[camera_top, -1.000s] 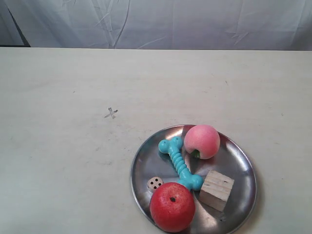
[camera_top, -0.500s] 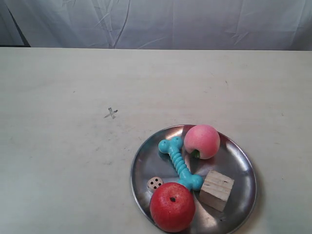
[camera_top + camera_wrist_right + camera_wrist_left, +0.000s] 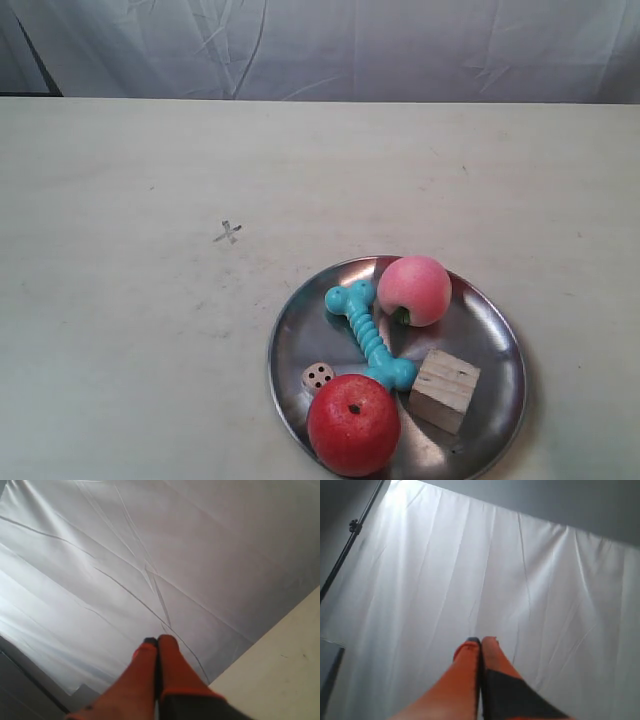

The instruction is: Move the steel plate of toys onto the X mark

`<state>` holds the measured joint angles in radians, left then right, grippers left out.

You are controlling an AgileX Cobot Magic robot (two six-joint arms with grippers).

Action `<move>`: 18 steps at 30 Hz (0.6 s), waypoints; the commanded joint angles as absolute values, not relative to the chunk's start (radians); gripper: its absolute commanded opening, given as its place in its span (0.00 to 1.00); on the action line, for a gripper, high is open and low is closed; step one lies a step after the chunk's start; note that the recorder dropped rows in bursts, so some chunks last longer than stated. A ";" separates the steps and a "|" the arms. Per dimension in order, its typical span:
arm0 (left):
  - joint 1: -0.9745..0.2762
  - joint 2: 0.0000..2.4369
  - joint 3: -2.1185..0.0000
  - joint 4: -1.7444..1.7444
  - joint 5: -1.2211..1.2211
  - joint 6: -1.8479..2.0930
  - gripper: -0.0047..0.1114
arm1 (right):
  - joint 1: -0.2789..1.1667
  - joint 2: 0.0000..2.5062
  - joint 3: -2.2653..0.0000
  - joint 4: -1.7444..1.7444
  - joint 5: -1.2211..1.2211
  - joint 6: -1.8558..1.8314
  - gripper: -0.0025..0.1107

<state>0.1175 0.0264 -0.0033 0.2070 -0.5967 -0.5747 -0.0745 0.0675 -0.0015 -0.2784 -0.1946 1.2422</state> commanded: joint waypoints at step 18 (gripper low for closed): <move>0.004 0.706 -0.365 0.416 -0.218 -0.862 0.04 | -0.079 0.463 -0.231 -0.582 0.121 1.106 0.01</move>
